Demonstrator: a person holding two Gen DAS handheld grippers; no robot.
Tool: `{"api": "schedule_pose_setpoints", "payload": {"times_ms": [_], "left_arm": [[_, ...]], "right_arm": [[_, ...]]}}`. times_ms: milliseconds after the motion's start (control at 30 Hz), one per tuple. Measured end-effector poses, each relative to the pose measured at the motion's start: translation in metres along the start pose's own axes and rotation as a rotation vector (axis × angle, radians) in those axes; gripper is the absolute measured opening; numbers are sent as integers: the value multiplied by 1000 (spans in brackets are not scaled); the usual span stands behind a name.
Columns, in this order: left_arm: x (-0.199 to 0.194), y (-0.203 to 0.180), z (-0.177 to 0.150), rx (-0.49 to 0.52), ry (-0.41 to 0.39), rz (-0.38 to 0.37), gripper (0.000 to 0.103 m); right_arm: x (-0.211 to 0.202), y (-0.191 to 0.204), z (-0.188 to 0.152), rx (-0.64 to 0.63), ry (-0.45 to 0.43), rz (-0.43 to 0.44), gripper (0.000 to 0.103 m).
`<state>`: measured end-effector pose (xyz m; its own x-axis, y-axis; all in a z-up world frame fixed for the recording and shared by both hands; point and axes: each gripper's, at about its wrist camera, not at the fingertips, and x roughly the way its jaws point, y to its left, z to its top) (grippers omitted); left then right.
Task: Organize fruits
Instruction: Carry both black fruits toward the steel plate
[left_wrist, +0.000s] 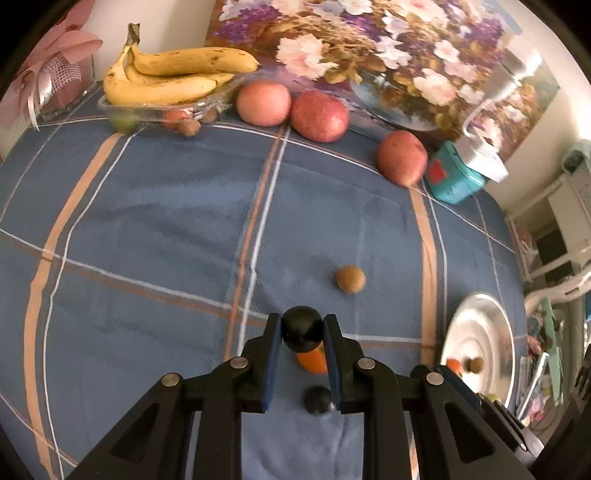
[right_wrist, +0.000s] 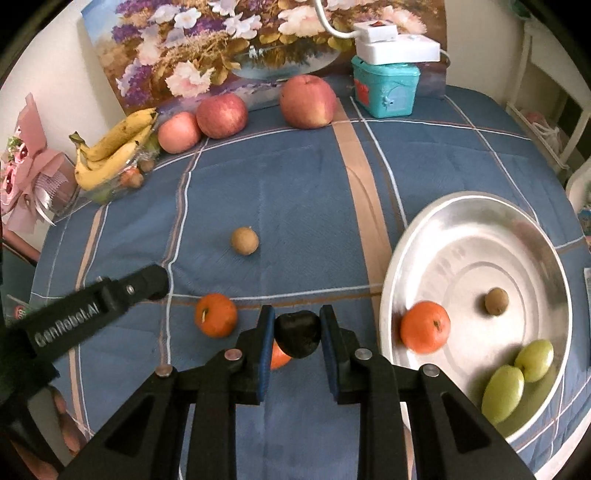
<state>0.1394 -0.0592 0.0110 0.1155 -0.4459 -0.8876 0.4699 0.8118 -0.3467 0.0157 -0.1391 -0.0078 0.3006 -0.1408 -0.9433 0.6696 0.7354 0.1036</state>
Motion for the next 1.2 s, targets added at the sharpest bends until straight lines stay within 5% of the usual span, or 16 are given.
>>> {"api": "schedule_pose_setpoints", "payload": {"times_ms": [567,867,1200], "left_arm": [[-29,-54,-39,154,-48,3,24],[-24,-125,-69,378,-35,-106,24],[-3,-166,-107,552,-3,-135,25]], "right_arm": [[-40,-59,-20,152,-52,-3,26],[-49,-138,-20,309,-94,-182,26],[-53,-167,-24,388,-97,-179,26]]}}
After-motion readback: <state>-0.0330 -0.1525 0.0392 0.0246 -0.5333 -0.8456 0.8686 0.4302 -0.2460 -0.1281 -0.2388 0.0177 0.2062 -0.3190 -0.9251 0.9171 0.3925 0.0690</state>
